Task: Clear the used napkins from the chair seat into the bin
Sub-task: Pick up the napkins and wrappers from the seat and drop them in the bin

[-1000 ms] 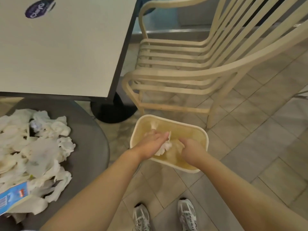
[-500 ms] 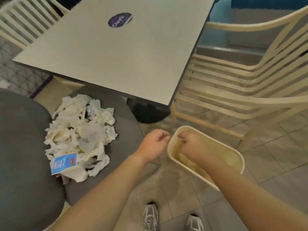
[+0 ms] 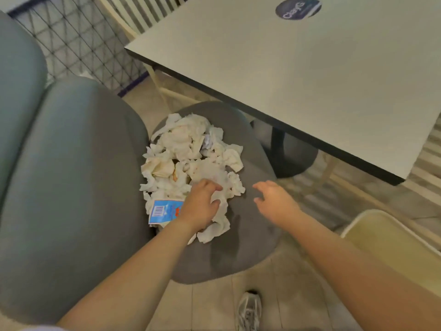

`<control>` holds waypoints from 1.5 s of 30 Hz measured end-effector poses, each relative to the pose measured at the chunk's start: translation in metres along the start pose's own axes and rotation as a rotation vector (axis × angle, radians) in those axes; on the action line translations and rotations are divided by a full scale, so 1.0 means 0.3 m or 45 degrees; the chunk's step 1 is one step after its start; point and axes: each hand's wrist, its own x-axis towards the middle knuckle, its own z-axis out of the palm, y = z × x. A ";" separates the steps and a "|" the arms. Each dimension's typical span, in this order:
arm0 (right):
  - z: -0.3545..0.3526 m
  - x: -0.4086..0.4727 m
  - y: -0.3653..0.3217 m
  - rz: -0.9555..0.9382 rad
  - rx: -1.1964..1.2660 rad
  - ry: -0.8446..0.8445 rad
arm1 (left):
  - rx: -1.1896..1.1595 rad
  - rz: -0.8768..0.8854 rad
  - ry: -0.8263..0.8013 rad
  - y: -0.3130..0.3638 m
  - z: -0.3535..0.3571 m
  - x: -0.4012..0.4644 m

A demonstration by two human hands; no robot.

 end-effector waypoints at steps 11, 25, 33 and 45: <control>0.243 0.386 -0.008 -0.006 -0.057 -0.109 | 0.681 0.133 -0.292 -0.270 0.102 0.303; 0.213 0.435 -0.065 0.157 -0.104 -0.077 | 0.304 0.142 0.167 -0.329 0.028 0.350; 0.052 0.297 -0.137 0.141 -0.090 -0.097 | 0.290 0.191 0.332 -0.224 -0.130 0.287; -0.162 -0.007 0.007 0.115 -0.042 0.127 | 0.272 0.407 0.279 0.198 -0.112 0.126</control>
